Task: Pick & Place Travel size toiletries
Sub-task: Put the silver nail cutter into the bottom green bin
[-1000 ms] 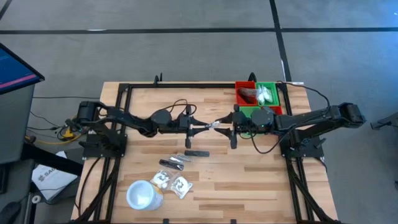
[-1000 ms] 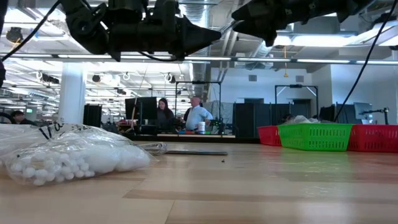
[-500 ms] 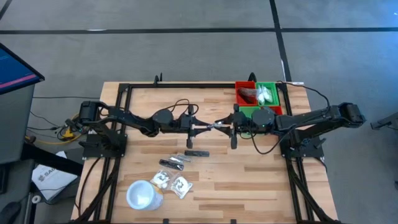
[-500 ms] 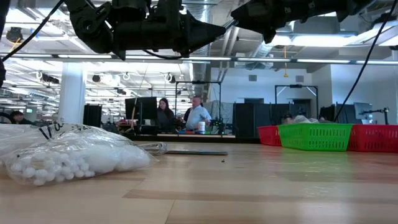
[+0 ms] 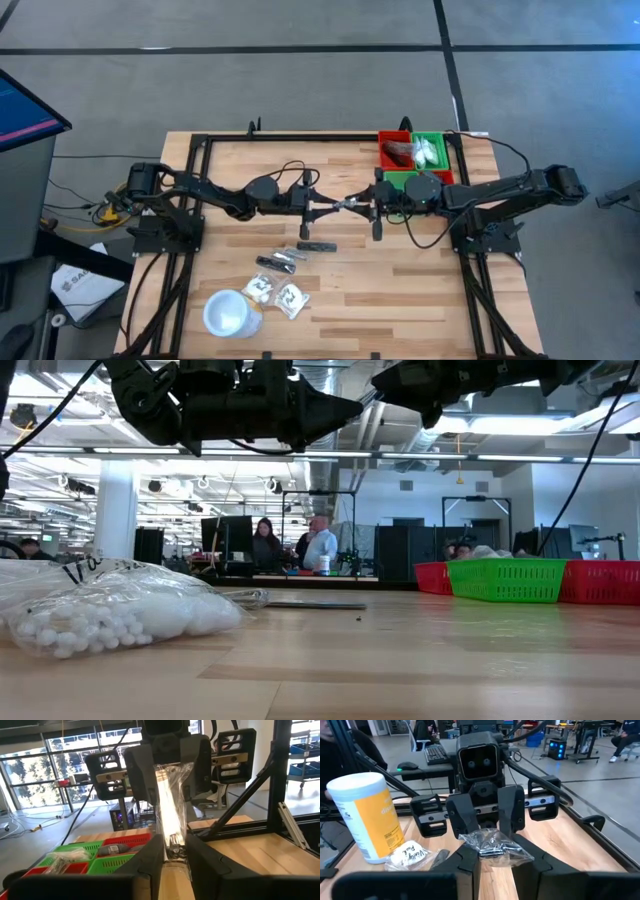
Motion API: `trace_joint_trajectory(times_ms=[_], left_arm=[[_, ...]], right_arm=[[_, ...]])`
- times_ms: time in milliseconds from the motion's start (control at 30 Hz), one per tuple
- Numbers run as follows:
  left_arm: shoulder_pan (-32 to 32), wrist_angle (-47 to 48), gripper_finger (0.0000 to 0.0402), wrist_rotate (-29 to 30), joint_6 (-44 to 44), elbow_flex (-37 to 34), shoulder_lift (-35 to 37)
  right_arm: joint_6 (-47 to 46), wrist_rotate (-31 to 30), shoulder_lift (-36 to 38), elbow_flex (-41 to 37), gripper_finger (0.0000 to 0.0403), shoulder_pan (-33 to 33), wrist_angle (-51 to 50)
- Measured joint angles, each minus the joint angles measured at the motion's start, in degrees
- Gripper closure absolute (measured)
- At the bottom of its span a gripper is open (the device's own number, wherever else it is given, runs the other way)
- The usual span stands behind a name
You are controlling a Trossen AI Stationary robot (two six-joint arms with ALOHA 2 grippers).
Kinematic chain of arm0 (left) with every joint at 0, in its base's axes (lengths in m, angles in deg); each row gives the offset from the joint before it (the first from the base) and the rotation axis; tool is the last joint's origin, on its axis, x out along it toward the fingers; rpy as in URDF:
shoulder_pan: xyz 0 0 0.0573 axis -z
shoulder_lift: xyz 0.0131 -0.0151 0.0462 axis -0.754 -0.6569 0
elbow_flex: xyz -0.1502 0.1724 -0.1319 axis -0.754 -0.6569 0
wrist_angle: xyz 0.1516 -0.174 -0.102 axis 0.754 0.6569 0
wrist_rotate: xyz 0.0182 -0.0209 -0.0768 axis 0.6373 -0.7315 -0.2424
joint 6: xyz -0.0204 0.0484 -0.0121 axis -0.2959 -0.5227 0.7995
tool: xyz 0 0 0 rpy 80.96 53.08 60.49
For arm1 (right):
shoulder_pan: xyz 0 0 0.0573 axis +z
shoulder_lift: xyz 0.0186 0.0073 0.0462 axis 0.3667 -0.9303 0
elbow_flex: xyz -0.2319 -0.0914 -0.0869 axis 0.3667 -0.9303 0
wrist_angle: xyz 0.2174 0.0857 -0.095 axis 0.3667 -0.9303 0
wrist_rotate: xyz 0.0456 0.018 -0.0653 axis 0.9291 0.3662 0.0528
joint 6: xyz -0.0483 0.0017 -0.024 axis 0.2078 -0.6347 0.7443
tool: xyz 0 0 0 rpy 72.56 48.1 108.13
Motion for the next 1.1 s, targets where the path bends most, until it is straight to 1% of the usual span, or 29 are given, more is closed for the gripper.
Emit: trace_joint_trajectory(times_ms=[133,333,700,867,1100], left_arm=[[0.00,0.17,0.0316,0.16,0.19,0.00,0.00],[0.02,0.43,0.0299,2.87,0.45,-0.11,0.02],[-0.01,0.53,0.0225,4.36,1.90,-3.96,0.11],[0.30,0.67,0.0211,4.42,3.95,-7.05,0.11],[1.64,0.62,0.0217,4.04,6.31,-10.13,0.11]], right_arm=[[-0.02,0.07,0.00,0.00,0.0333,0.00,-0.27],[-0.02,-0.20,0.00,0.00,0.0333,-0.05,-0.65],[-1.14,0.12,0.17,0.00,0.0333,-0.58,-4.94],[-4.62,0.10,1.51,-0.09,0.0333,-3.16,-10.55],[-9.39,0.08,6.14,-0.07,0.0333,-7.09,-22.56]])
